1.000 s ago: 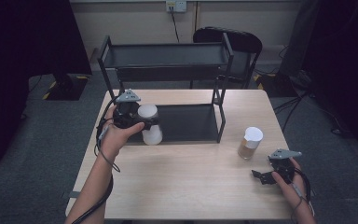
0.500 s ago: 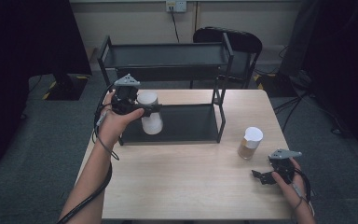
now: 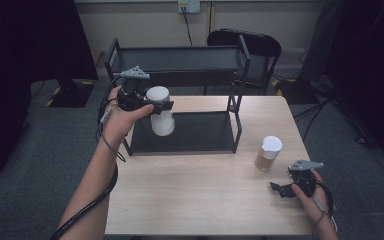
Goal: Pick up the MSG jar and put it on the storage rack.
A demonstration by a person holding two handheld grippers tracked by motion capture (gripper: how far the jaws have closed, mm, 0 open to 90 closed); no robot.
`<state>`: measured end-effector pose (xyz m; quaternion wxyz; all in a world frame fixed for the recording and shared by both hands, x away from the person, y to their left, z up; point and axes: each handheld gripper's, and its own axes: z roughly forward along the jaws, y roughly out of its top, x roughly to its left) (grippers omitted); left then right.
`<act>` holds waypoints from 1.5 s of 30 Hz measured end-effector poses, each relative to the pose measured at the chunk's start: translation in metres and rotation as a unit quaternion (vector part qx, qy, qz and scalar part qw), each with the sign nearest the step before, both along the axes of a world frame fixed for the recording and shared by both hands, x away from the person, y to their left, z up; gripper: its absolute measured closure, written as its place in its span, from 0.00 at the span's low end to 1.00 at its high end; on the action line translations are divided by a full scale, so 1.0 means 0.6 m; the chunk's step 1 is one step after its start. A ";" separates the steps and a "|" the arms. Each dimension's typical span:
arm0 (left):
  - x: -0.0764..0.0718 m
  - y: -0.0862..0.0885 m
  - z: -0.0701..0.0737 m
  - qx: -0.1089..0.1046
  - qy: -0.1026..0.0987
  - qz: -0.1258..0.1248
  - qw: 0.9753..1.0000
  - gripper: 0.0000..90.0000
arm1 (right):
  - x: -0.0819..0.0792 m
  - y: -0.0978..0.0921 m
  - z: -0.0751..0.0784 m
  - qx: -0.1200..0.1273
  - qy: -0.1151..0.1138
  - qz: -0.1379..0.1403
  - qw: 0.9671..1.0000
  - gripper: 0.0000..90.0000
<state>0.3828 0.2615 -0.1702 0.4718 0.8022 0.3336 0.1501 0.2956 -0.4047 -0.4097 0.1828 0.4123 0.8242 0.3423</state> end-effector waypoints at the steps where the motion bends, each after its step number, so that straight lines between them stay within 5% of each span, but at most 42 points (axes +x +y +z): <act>1: 0.001 -0.001 0.005 0.001 -0.001 -0.001 1.000 0.38 | 0.000 0.000 0.000 0.000 0.000 0.000 1.000 0.00; 16: 0.010 -0.018 0.085 -0.002 -0.012 -0.013 1.000 0.38 | 0.000 0.000 0.000 0.000 0.000 0.000 1.000 0.00; 45: 0.029 -0.035 0.185 -0.009 -0.023 -0.007 1.000 0.38 | -0.002 0.001 0.000 0.000 0.000 -0.003 1.000 0.00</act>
